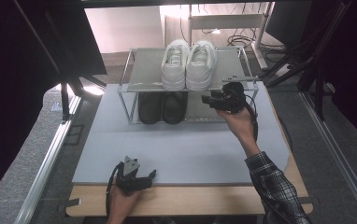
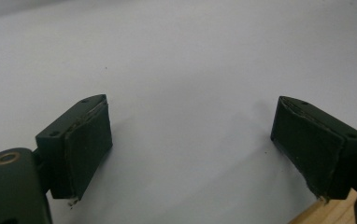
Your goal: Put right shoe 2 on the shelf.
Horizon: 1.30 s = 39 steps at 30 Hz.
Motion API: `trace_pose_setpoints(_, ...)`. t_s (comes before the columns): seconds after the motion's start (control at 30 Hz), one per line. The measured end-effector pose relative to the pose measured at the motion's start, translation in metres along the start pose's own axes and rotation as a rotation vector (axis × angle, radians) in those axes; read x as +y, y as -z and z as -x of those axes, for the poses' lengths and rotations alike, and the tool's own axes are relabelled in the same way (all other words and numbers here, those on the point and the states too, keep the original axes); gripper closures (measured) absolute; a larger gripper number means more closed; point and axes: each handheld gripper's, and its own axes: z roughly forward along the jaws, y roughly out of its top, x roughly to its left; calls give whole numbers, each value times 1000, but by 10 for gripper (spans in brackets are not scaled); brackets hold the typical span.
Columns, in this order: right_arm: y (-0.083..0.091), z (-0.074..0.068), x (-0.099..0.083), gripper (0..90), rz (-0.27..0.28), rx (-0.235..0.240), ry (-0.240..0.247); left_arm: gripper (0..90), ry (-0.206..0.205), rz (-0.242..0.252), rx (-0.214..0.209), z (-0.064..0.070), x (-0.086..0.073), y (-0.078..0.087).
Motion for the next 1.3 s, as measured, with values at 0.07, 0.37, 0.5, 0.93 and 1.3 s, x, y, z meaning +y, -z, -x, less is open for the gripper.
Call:
trace_pose_setpoints(0.07, 1, -1, -2, 454, -5, -5, 17, 124, 0, 0, 0, 0, 0, 0)
trace_pose_setpoints(0.37, 9, -6, -10, 364, -26, -2, 80, 124, -1, -1, 1, 0, 0, 0)
trace_pose_setpoints(0.5, 15, -8, -14, 328, -34, 2, 105, 124, -1, 1, 0, 0, 0, 0)
trace_pose_setpoints(0.93, 34, -5, -32, 242, -66, 12, 135, 125, -2, -2, 1, 0, 0, 0)
trace_pose_setpoints(1.3, 50, -2, -52, 198, -99, 5, 159, 125, -1, -1, 1, 0, 0, 0)
